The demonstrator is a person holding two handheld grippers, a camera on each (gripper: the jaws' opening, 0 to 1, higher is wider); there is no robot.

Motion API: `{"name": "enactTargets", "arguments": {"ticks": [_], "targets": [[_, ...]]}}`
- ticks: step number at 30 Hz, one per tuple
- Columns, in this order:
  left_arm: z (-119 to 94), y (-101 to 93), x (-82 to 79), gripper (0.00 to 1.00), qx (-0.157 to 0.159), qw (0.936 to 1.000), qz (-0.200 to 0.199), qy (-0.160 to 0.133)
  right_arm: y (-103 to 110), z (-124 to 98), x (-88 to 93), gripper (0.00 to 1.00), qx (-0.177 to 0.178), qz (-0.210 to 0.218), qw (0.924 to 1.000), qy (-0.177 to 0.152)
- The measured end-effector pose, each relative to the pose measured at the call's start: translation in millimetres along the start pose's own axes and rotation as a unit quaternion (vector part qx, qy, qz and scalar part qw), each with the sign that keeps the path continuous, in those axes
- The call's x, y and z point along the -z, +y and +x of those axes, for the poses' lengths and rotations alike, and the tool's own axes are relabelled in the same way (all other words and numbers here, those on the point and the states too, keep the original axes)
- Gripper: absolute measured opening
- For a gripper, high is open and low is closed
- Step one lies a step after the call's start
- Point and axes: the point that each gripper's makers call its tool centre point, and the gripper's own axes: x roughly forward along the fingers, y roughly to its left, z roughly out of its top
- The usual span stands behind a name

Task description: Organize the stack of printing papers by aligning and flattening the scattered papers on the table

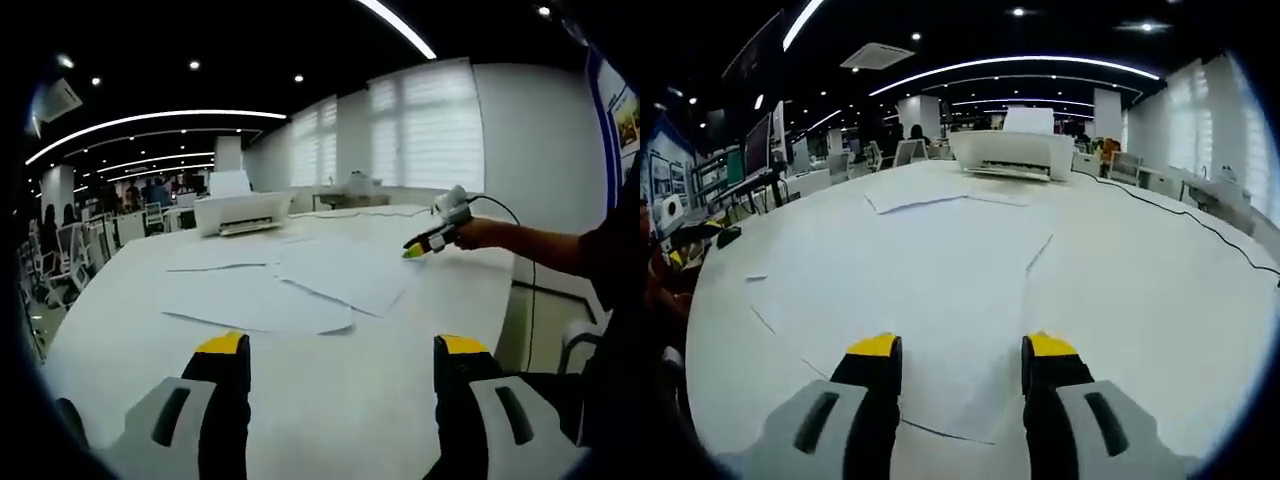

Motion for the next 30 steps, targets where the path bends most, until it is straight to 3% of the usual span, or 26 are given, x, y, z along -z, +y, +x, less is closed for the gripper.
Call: {"name": "enactTargets", "arguments": {"ticks": [14,30], "targets": [[4,0.2,5.5,0.78,0.002,1.0,-0.005,0.003,-2,5,4.3,0.42,0.0,0.002,1.0,0.006],[9,-3.0,12.7,0.78,0.007,0.9999,-0.003,0.015,-8,7,4.6,0.24,0.012,-0.008,0.9999,0.005]]}}
